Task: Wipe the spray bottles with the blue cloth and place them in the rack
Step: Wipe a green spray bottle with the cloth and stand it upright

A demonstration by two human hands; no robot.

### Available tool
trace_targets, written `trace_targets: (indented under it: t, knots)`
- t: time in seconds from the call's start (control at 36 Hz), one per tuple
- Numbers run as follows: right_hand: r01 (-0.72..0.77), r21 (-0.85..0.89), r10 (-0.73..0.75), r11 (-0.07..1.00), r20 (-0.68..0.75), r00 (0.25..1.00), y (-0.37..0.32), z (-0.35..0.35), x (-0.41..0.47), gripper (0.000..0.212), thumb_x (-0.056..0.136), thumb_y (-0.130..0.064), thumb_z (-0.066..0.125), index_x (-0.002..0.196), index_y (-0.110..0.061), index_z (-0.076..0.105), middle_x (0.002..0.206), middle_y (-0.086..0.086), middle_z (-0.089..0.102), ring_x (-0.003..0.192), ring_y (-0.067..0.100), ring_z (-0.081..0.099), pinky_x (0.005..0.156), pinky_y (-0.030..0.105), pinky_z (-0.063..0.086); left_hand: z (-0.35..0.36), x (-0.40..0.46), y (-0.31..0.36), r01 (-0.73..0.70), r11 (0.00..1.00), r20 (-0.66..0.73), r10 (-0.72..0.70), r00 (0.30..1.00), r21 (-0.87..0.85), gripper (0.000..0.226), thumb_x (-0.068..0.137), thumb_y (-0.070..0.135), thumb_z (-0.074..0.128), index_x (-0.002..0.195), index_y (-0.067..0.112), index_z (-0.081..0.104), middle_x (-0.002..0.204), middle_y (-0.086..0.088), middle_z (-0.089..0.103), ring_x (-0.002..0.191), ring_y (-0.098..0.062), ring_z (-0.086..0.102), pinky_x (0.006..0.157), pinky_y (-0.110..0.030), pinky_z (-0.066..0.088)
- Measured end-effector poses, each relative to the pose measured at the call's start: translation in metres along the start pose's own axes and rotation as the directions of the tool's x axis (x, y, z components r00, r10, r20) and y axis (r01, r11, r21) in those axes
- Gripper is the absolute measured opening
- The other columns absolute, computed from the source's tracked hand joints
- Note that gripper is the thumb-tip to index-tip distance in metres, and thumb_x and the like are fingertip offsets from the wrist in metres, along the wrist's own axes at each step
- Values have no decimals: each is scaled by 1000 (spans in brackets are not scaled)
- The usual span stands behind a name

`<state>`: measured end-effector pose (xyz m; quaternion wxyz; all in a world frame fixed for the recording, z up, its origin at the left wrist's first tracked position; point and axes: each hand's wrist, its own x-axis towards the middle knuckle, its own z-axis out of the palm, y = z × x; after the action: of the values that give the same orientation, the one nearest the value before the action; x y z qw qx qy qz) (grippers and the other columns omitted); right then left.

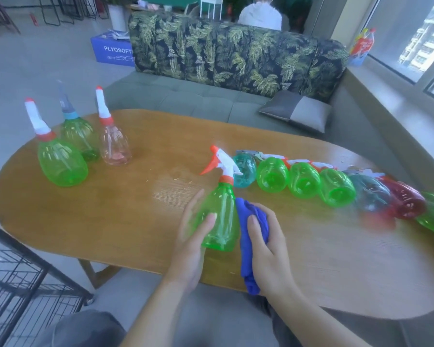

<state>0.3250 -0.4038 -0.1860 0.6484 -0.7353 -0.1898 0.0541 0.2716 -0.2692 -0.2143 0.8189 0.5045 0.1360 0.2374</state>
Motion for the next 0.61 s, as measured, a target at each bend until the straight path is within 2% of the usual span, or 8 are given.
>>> trace_targets:
  t: [0.06,0.22,0.31,0.39,0.47,0.56,0.61]
  knots:
    - [-4,1,4,1000,-22,1000,-1,-1,0,22,109,-29,50,125,-38,62,111,-15,69,100,13,64,91,34,52,1,1,-1,-6,1000,20,6,1000,7,66,91,35,77,154,36,57,155,3,62,146,-22,57,126,-60,36]
    - [53,-27,-54,998,-16,998,-7,-1,-6,24,105,-31,50,126,-38,58,116,-25,66,107,5,63,87,15,46,-1,3,-9,-55,989,76,44,996,138,57,98,48,56,155,47,53,166,13,48,159,-18,37,131,-59,24]
    - [74,-65,-71,995,53,996,-8,0,-8,26,104,-29,54,126,-42,57,117,-28,65,106,5,64,85,14,47,-1,3,-10,-83,984,46,77,996,157,52,103,58,51,154,50,53,165,13,49,159,-19,38,130,-59,25]
    - [166,-112,-155,980,98,983,-13,-3,1,30,104,-20,58,130,-36,61,124,-23,67,118,9,64,95,19,49,-1,2,-8,-98,987,-2,99,995,128,51,103,59,50,153,49,55,164,15,51,157,-16,40,130,-58,27]
    - [270,-181,-261,946,76,962,-21,-7,25,31,104,-16,60,132,-28,65,127,-19,67,124,13,62,101,22,47,-2,2,-7,-95,986,-4,97,995,135,52,102,60,52,152,50,55,164,15,50,158,-17,40,130,-58,27]
    - [351,-294,-333,889,110,936,-27,-9,49,28,104,-23,61,132,-26,65,124,-19,68,119,12,63,100,31,50,-2,2,-8,-90,984,17,89,996,157,51,102,62,52,152,51,56,164,19,50,158,-13,39,130,-58,27]
    - [381,-385,-342,841,167,925,-26,-8,59,27,105,-35,59,132,-31,64,122,-18,68,114,8,64,96,38,53,-1,2,-7,-86,983,18,84,996,165,50,101,61,52,150,52,57,163,21,50,157,-8,39,131,-55,27]
